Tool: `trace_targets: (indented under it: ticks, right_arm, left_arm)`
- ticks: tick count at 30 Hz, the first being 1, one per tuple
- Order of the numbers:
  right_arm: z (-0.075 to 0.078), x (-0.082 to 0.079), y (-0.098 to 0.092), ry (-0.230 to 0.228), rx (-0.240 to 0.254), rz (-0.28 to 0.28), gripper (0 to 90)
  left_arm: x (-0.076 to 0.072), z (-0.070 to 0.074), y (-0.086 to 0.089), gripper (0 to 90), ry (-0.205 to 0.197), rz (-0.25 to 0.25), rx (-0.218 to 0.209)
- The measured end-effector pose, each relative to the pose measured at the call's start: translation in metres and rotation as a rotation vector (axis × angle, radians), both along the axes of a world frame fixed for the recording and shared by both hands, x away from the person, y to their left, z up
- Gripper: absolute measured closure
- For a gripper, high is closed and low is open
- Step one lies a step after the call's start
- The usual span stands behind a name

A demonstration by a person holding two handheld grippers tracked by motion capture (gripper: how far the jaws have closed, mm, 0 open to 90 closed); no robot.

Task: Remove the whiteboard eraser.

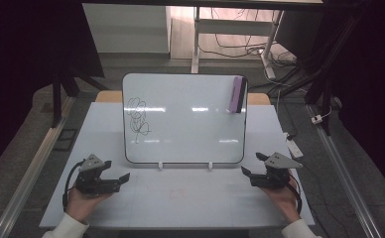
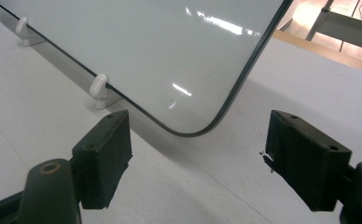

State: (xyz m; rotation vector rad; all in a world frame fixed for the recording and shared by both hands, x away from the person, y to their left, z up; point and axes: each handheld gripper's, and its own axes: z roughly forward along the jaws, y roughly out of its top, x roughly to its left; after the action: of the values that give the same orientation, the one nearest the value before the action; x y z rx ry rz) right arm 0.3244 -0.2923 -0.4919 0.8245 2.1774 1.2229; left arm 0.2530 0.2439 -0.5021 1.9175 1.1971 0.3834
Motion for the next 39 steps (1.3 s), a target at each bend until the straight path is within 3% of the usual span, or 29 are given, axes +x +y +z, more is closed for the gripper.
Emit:
trace_targets:
  ticks: [13, 20, 23, 24, 26, 33, 39]
  right_arm:
    - [-0.001, -0.001, 0.001, 0.006, -0.01, -0.01, 22.3]
    - [0.003, -0.002, 0.003, -0.003, 0.014, -0.004, 22.2]
    - [0.013, -0.004, 0.005, -0.029, 0.034, 0.002, 22.4]
    - [0.025, -0.006, 0.007, -0.042, 0.074, 0.002, 22.9]
    - [0.035, -0.008, 0.007, -0.058, 0.097, -0.008, 23.2]
    - [0.058, -0.004, 0.012, -0.078, 0.109, -0.071, 24.3]
    - [0.077, 0.006, 0.021, -0.107, 0.113, -0.084, 25.5]
  left_arm:
    - [-0.002, 0.001, -0.001, 13.1, -0.006, 0.0, 0.015]
    - [-0.003, 0.003, 0.0, 13.1, -0.019, 0.002, 0.013]
    - [-0.004, 0.005, 0.001, 13.2, -0.027, 0.009, 0.004]
    - [-0.005, 0.005, 0.002, 13.2, -0.025, 0.009, 0.002]
    - [-0.006, 0.005, 0.001, 13.2, -0.03, 0.009, 0.004]
    - [-0.005, 0.004, 0.001, 13.3, -0.033, -0.004, 0.005]
    - [-0.004, 0.003, -0.001, 13.6, -0.027, -0.014, 0.007]
